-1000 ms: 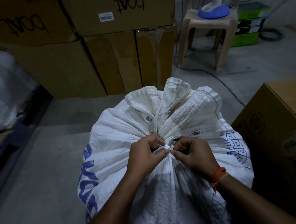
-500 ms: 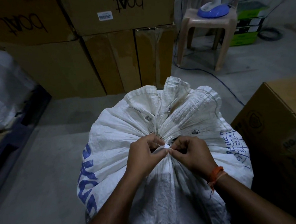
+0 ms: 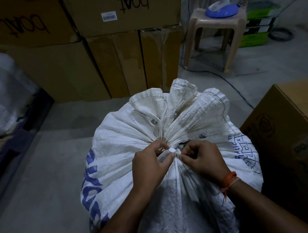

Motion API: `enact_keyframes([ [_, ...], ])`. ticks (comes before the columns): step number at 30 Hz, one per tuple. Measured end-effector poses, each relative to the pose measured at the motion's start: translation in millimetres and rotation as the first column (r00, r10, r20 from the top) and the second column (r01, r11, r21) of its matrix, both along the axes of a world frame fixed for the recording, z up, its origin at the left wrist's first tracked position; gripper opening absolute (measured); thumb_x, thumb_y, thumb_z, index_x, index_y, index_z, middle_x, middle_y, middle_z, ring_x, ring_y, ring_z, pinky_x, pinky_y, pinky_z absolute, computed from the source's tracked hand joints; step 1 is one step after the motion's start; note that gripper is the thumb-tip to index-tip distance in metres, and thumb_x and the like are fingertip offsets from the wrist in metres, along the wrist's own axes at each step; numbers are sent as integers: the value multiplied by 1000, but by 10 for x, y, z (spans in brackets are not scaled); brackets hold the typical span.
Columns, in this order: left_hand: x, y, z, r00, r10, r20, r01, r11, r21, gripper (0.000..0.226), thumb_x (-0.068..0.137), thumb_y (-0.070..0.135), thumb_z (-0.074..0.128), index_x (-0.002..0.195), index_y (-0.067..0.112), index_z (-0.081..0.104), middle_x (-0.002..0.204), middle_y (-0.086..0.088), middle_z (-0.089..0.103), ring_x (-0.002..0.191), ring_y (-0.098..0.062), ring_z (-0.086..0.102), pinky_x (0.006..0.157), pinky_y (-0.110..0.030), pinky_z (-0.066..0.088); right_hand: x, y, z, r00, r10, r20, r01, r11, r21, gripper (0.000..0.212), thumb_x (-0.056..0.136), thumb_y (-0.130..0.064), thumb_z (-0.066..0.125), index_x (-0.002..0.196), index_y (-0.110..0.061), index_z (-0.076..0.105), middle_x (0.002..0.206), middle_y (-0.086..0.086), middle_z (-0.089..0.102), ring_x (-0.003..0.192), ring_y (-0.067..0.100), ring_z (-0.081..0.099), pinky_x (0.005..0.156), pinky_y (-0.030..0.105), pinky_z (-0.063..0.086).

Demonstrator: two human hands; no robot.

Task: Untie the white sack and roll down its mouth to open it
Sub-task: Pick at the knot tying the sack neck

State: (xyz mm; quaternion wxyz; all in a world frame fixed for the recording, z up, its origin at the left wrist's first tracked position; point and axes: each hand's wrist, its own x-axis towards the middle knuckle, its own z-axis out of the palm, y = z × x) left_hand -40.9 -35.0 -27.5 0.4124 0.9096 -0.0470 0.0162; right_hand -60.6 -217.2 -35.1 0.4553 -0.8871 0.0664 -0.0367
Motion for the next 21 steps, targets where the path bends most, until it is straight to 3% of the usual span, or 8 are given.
enact_keyframes([
  [4,-59,-12,-34,994,64,-86,-72,992,-100,23,76,47,90,90,37,75,80,14,79,77,3,74,75,-34,62,-6,15,23,1000,8,4,-8,1000,-9,19,74,-17,87,64,-18,71,55,-10,67,56,-6,63,54,5,40],
  [8,-35,3,-94,973,42,-229,-101,961,-256,26,71,47,91,90,35,77,76,5,81,75,-15,79,75,-50,65,9,29,12,1000,11,13,-11,1000,2,25,74,-15,87,62,-23,67,50,-15,60,55,-8,61,54,4,39],
  [12,-14,6,-117,960,29,-279,-122,938,-324,27,69,45,90,90,32,78,77,-1,82,76,-26,80,76,-57,64,30,26,-15,1000,14,4,-14,1000,-6,24,74,-18,87,63,-25,67,54,-12,64,57,-6,62,55,5,39],
  [16,-6,12,-132,955,14,-296,-124,926,-356,14,79,27,90,88,28,79,74,-2,82,70,-19,79,74,-47,64,35,22,-23,1000,16,0,-16,1000,-13,23,74,-20,87,63,-25,67,56,-11,67,57,-6,63,55,5,40],
  [21,-18,10,-126,952,13,-307,-137,913,-384,9,82,25,86,88,24,80,72,-4,81,65,-14,74,69,-38,58,25,12,-17,1000,10,0,-10,1000,7,18,74,-18,87,66,-21,71,58,-12,67,59,-7,64,57,4,40],
])
